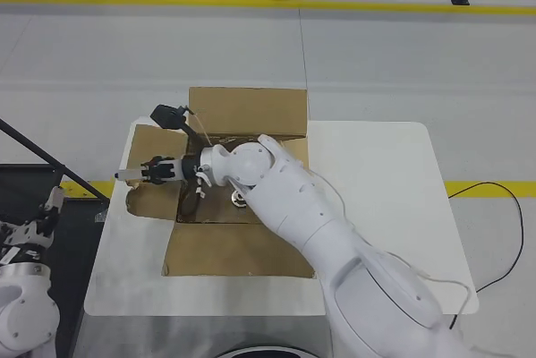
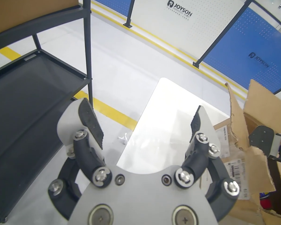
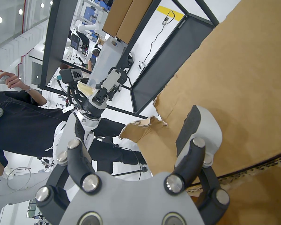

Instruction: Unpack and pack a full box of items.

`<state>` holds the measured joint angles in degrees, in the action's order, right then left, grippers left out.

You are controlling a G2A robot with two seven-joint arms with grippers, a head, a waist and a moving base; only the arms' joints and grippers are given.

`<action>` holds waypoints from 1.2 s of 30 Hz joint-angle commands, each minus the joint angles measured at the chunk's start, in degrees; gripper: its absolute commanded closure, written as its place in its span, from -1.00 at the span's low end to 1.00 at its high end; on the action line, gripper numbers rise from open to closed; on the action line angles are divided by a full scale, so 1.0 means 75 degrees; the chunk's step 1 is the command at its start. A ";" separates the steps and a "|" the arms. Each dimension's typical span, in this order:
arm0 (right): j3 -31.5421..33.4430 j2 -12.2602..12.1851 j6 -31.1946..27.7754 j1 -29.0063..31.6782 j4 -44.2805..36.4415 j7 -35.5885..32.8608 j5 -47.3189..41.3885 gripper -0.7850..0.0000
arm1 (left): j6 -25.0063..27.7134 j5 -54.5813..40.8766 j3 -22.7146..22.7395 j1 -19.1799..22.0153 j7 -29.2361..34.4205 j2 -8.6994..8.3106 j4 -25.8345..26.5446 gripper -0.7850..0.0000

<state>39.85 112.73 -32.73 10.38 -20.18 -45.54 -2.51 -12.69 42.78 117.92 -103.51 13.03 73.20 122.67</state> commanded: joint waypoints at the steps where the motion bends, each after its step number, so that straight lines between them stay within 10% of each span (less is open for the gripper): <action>1: 0.0097 -0.0096 -0.0127 -0.0024 -0.0103 0.0009 0.0075 -1.00 | 0.0094 -0.0131 -0.0001 0.0091 0.0160 -0.0007 0.0150 -1.00; 13: 0.1164 -0.1225 -0.0272 0.0707 -0.2307 0.0192 0.1359 -1.00 | 0.0556 -0.1738 0.0062 0.0996 0.2042 -0.0122 0.0563 -1.00; 24: 0.3756 -0.2616 0.1537 0.4946 -0.9720 -0.1509 0.2882 -1.00 | 0.0773 -0.3232 -0.0343 0.1613 0.3737 -0.0259 0.0912 -1.00; 36: 0.5323 -0.3121 0.1790 0.7321 -1.2596 -0.1805 0.3185 -1.00 | -0.0068 -0.3132 -0.2252 0.2180 0.5136 -0.0411 0.1489 -1.00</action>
<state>78.87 89.55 -19.62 63.93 -113.78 -59.52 21.28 -12.23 16.68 103.15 -87.84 50.51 70.31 133.79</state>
